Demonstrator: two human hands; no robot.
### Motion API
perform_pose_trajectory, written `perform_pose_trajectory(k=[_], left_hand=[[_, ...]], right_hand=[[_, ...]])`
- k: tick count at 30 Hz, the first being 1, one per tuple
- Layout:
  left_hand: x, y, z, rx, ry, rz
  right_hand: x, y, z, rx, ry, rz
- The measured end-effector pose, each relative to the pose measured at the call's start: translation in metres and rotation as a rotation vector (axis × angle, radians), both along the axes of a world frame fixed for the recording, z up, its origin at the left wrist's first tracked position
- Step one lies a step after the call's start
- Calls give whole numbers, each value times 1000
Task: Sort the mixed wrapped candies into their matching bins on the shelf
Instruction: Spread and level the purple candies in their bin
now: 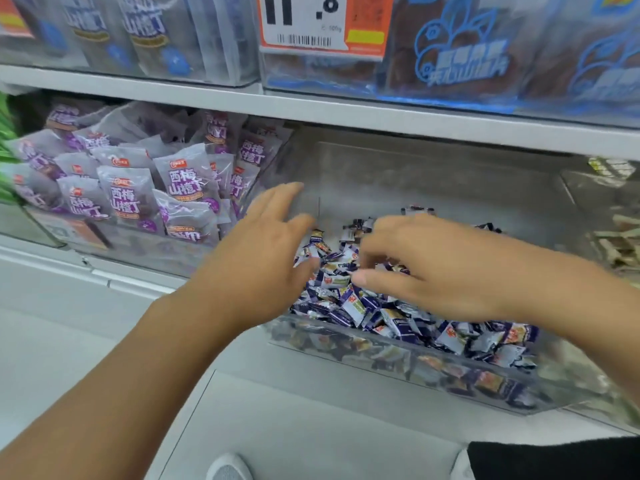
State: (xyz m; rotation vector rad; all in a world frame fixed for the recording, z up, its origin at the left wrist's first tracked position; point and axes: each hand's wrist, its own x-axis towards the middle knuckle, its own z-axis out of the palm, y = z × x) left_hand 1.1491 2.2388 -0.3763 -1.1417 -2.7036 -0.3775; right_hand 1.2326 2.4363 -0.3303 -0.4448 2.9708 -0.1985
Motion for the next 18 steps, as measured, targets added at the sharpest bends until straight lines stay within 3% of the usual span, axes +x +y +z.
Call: perform_pose_trajectory(k=[4, 7, 13, 18], left_hand=[[18, -19, 11, -250, -187, -157], [28, -17, 11, -442, -126, -118], [41, -10, 12, -415, 13, -47], [51, -29, 32, -352, -46, -75]], right_hand=[[66, 28, -10, 98, -50, -94], [88, 35, -30, 237, -64, -163], [105, 24, -30, 248, 65, -174], [122, 9, -17, 240, 73, -101]])
